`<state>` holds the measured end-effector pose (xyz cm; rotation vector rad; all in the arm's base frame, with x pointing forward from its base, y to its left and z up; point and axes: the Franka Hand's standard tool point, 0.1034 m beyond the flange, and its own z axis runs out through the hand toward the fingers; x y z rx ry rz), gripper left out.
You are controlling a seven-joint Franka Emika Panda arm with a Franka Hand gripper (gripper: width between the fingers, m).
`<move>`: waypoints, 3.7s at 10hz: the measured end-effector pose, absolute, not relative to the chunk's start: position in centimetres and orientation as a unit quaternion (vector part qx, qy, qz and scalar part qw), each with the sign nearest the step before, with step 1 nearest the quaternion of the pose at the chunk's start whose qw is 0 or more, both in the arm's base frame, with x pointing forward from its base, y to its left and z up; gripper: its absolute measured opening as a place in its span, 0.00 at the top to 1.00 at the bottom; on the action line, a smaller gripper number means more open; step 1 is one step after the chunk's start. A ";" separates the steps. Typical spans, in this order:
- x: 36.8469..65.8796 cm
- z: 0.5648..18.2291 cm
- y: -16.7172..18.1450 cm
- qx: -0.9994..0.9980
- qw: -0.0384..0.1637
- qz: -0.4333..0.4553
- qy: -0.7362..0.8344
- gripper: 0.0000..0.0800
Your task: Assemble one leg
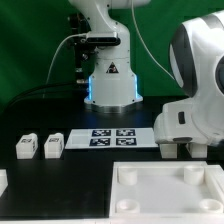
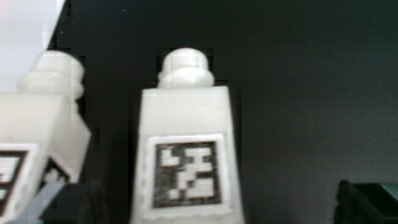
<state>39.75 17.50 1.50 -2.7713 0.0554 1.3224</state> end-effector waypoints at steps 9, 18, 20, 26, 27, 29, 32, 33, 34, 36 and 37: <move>39.8 1.2 17.3 -0.904 0.039 0.427 0.013 0.64; 42.5 3.7 16.6 -0.914 0.047 0.404 -0.007 0.63; 44.4 7.3 15.7 -0.925 0.058 0.376 -0.024 0.63; 47.7 12.3 14.9 -0.991 0.059 0.122 0.002 0.63; 48.7 12.2 14.5 -0.996 0.065 0.065 -0.014 0.63; 53.5 13.4 11.7 -0.996 0.067 -0.030 -0.044 0.63; 57.6 16.3 11.2 -0.962 0.054 -0.263 -0.057 0.63; 57.2 15.8 11.0 -0.950 0.053 -0.302 -0.054 0.63; 57.2 15.3 10.9 -0.943 0.053 -0.324 -0.052 0.63; 57.0 14.9 10.9 -0.950 0.053 -0.302 -0.054 0.63; 57.0 14.5 11.1 -0.950 0.053 -0.301 -0.057 0.63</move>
Offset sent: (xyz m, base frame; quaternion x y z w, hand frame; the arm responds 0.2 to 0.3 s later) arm 0.0000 0.0000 0.0000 0.0000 0.0000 0.0000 1.0000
